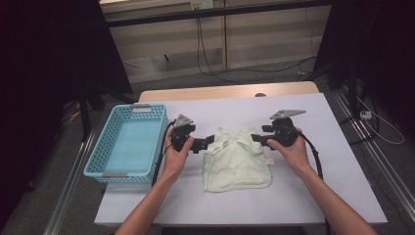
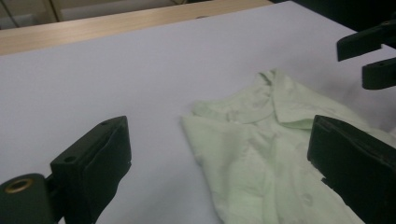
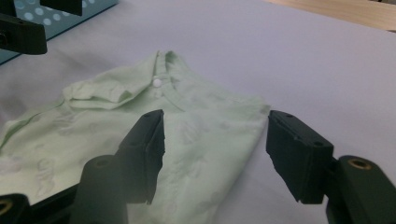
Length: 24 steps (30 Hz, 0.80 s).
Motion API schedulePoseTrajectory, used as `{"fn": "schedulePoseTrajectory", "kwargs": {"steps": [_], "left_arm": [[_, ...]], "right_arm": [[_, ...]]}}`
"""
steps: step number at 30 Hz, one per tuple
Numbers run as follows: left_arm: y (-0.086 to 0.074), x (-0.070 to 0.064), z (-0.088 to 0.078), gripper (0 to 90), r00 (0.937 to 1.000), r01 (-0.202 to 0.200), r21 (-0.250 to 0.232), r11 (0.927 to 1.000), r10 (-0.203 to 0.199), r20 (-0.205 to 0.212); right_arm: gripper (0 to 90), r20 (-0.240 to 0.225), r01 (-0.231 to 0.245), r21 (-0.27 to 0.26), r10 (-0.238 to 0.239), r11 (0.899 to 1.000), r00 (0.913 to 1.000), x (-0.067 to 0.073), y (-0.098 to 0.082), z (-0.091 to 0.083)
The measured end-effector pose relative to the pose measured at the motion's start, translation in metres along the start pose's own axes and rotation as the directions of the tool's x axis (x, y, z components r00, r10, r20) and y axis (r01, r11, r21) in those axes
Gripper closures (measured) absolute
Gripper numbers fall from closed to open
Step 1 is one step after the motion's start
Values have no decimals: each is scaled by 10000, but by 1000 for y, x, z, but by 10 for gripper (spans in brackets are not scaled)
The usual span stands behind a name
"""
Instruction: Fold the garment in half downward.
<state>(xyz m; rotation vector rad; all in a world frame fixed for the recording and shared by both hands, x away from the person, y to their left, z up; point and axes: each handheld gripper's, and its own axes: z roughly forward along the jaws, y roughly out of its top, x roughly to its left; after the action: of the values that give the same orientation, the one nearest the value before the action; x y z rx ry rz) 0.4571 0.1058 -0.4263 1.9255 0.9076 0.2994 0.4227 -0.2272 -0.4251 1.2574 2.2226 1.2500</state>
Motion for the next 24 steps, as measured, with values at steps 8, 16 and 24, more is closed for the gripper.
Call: {"fn": "schedulePoseTrajectory", "kwargs": {"steps": [8,16,24], "left_arm": [[5,6,9,63,10000,-86,103,9999,86,38],[0,15,19,99,9996,248,512,9984,-241,-129],[1,17,29,190,9994,336,862,9957,-325,-138]], "right_arm": [[384,118,-194,253,191,9995,9997,-9,15,14],[483,289,-380,530,365,9979,9989,-17,16,29],[582,546,-648,693,610,9955,9966,-28,10,38]]}}
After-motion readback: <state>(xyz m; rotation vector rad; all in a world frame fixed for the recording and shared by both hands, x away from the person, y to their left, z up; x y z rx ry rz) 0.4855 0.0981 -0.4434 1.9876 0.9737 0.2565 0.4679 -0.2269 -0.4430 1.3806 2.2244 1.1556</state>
